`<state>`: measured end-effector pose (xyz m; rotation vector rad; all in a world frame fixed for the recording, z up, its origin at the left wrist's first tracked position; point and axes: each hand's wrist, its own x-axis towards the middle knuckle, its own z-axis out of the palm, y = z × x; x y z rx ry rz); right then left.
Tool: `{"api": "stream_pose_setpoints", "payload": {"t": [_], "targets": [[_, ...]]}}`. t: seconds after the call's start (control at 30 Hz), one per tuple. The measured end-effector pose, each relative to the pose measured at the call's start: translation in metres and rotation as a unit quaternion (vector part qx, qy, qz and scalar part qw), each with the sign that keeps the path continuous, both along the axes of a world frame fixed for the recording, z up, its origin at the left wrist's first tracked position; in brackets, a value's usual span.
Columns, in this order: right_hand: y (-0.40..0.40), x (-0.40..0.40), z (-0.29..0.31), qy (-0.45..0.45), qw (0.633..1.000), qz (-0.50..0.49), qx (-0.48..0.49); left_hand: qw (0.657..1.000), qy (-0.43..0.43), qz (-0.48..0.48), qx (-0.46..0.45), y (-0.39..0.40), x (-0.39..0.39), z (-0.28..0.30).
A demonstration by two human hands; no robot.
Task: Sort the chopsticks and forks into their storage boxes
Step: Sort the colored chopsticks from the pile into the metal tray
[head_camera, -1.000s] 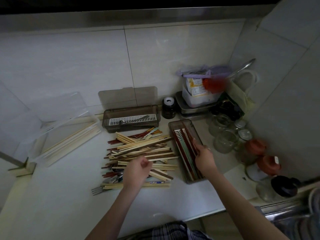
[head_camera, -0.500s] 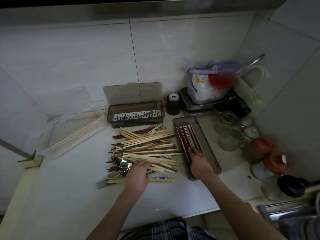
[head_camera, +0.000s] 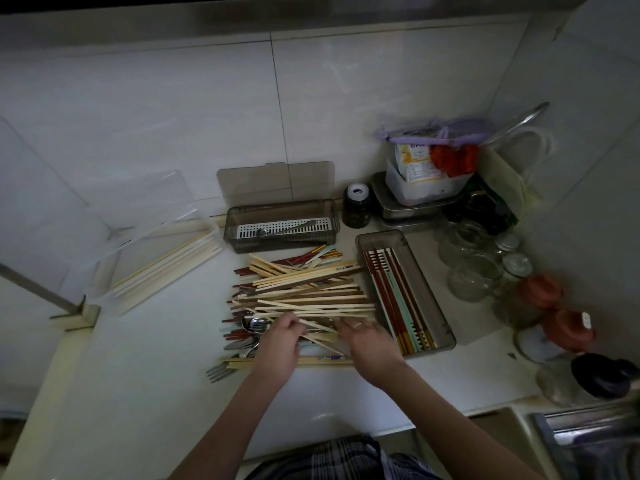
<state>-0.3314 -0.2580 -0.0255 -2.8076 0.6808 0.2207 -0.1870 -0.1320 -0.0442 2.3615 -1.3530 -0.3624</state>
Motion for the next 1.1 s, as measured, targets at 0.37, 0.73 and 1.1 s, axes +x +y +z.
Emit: {"api": "stream_pose_setpoints", "payload": {"t": [0.37,0.73,1.1], "targets": [[-0.001,0.014,-0.005,0.007,0.997,-0.065,-0.027,0.997,-0.022,0.065,-0.033,0.024,0.002,-0.008],[0.018,0.014,-0.019,-0.058,0.996,0.002,0.07,0.998,0.002,0.06,-0.014,0.031,0.017,-0.016],[0.001,0.016,-0.014,-0.017,0.994,-0.093,0.053,0.998,-0.046,-0.007,-0.039,0.041,0.003,-0.026]]}}
